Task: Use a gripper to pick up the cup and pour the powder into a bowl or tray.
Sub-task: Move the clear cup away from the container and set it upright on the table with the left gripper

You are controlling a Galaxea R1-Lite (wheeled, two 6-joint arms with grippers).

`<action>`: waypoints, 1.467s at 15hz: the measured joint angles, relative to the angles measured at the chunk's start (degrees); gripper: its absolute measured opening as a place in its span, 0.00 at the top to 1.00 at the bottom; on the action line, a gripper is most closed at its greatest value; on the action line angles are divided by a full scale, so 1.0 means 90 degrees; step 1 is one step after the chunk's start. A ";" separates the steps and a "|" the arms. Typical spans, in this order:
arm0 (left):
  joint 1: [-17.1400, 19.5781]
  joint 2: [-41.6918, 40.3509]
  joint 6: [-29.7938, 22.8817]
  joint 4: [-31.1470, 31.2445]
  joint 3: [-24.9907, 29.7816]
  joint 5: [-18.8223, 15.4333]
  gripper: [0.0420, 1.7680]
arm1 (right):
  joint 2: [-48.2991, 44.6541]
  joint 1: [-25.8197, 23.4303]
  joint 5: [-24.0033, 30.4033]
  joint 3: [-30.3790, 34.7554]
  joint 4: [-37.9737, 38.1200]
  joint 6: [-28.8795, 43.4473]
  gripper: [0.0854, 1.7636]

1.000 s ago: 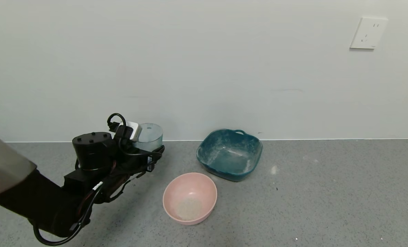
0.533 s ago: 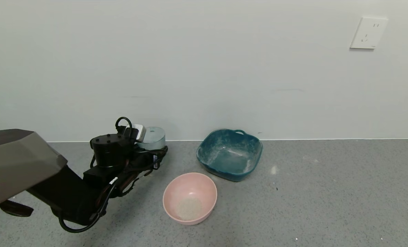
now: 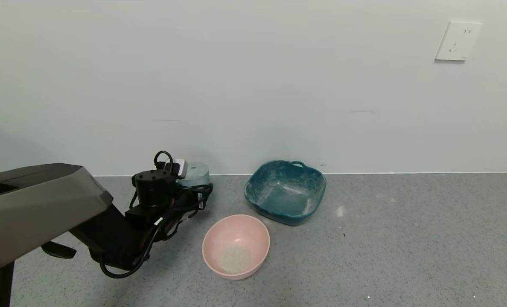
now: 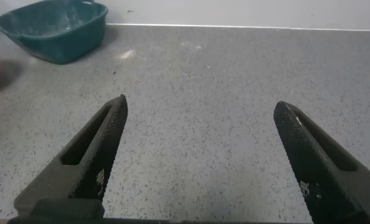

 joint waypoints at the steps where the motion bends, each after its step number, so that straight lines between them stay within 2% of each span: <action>1: 0.0000 0.0083 -0.0024 0.0003 -0.0046 0.0016 0.28 | 0.0000 0.0000 0.0000 0.0000 0.0000 0.0005 0.03; 8: 0.0000 0.0358 -0.0165 0.0003 -0.0177 0.0034 0.28 | 0.0000 0.0000 0.0003 0.0000 0.0000 0.0003 0.03; 22: -0.0030 0.0477 -0.0173 -0.0072 -0.0064 0.0009 0.28 | 0.0000 0.0000 0.0000 0.0000 -0.0003 0.0005 0.03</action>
